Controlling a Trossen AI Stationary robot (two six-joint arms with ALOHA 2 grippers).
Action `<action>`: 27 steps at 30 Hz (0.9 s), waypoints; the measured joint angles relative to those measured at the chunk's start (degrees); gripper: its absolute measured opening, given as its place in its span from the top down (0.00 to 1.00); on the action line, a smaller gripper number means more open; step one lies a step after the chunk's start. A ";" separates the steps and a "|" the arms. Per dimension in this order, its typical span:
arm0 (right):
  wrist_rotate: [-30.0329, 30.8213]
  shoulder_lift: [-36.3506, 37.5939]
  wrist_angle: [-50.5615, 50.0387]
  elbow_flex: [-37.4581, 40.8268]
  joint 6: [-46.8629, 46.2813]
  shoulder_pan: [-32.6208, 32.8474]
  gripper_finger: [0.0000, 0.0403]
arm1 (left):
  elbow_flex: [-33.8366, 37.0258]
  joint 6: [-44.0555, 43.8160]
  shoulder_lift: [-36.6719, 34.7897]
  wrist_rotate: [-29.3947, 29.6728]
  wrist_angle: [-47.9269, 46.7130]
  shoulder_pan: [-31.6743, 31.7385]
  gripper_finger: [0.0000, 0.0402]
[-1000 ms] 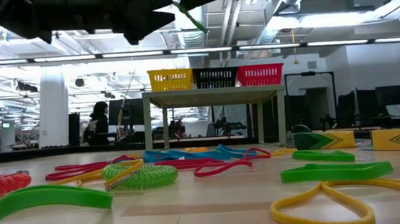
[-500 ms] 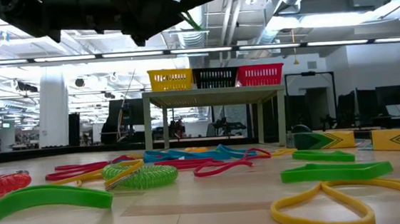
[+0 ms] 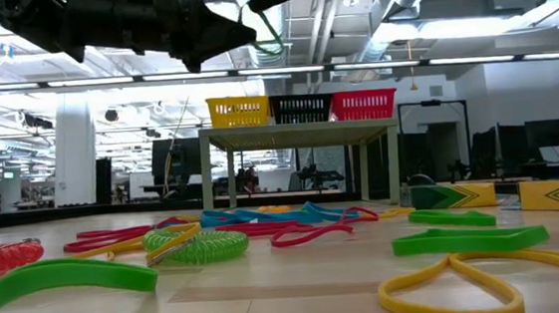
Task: Pick & Place Office Desk Supplies
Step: Put the small green rubber band into the yellow bin on the shelf
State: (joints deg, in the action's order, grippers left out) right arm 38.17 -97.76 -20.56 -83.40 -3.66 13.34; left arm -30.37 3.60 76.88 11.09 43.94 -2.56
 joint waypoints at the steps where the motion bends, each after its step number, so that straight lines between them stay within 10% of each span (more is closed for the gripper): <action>1: -0.01 0.00 0.02 0.00 0.91 0.19 0.89 | -0.02 0.01 -0.24 0.00 -0.31 -0.03 0.99; 14: 3.55 0.60 0.18 -1.12 1.90 0.85 0.41 | -0.02 7.70 -12.70 3.74 -9.70 4.11 1.00; 21: 5.98 0.70 0.14 -3.97 4.65 2.98 0.45 | -5.75 9.99 -13.50 0.84 -18.99 16.64 1.00; 27: 7.34 2.53 0.08 -5.74 11.18 5.50 0.70 | -11.06 9.47 -7.63 -6.45 -22.77 26.68 1.00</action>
State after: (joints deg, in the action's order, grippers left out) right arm 45.52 -95.22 -20.47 -89.13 7.51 18.84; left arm -41.43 13.07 69.25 4.64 21.17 24.12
